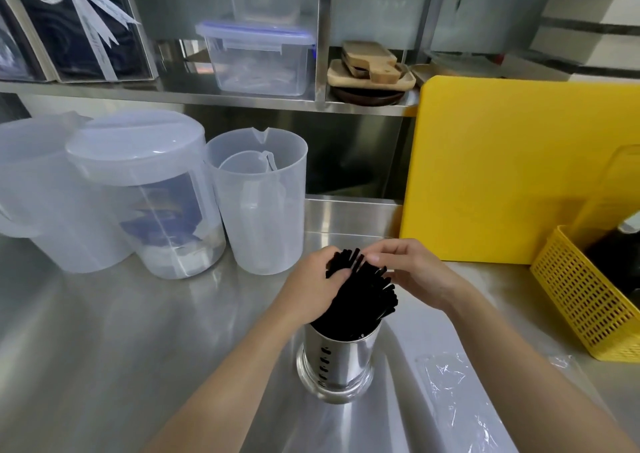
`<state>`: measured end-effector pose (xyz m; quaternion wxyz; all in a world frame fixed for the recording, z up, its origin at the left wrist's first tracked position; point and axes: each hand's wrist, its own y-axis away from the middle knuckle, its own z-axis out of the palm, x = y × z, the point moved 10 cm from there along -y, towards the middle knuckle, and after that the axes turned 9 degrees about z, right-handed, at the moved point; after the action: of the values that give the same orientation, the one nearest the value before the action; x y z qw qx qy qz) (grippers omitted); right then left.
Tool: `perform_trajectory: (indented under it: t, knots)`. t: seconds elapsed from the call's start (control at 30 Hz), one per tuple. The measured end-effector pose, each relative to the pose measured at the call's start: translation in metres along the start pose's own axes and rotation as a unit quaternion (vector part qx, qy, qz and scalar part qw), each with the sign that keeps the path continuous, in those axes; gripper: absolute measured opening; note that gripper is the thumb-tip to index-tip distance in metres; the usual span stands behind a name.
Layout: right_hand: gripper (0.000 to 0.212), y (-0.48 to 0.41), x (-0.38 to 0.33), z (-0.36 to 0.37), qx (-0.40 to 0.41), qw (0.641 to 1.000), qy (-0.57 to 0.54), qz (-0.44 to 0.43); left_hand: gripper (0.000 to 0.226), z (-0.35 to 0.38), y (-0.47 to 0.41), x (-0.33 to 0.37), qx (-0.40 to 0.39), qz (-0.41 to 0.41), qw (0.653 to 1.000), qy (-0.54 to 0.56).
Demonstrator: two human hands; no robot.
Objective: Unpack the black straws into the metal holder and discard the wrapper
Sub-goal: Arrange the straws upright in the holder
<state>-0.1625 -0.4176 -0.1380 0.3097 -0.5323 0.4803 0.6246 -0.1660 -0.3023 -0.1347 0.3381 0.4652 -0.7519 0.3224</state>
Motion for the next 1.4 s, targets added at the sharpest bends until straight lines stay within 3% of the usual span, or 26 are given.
perform_trajectory:
  t: [0.13,0.37,0.6,0.8,1.23,1.4]
  knots:
    - [0.012,0.0,-0.005,-0.003,0.008,1.0,0.013,-0.001,0.013,0.001,-0.002,-0.006,0.009,-0.015,0.999,0.041]
    - [0.012,-0.005,-0.009,-0.005,0.026,0.998,0.043,0.04,0.001,0.002,-0.001,-0.015,0.019,-0.043,0.989,0.143]
    - [0.014,-0.009,-0.031,-0.002,0.067,0.991,0.118,0.004,0.001,0.007,-0.001,-0.014,-0.007,-0.048,0.982,0.181]
    - [0.007,-0.011,-0.033,0.005,0.065,0.992,0.11,-0.012,0.004,0.002,-0.001,-0.02,0.021,-0.059,0.978,0.201]
    - [0.017,-0.014,-0.02,0.003,0.024,0.999,0.013,-0.026,0.014,-0.004,-0.004,-0.01,0.025,-0.037,0.969,0.241]
    - [0.013,-0.014,-0.026,0.008,0.037,0.996,0.054,-0.053,0.009,-0.004,-0.005,-0.012,0.031,-0.036,0.969,0.241]
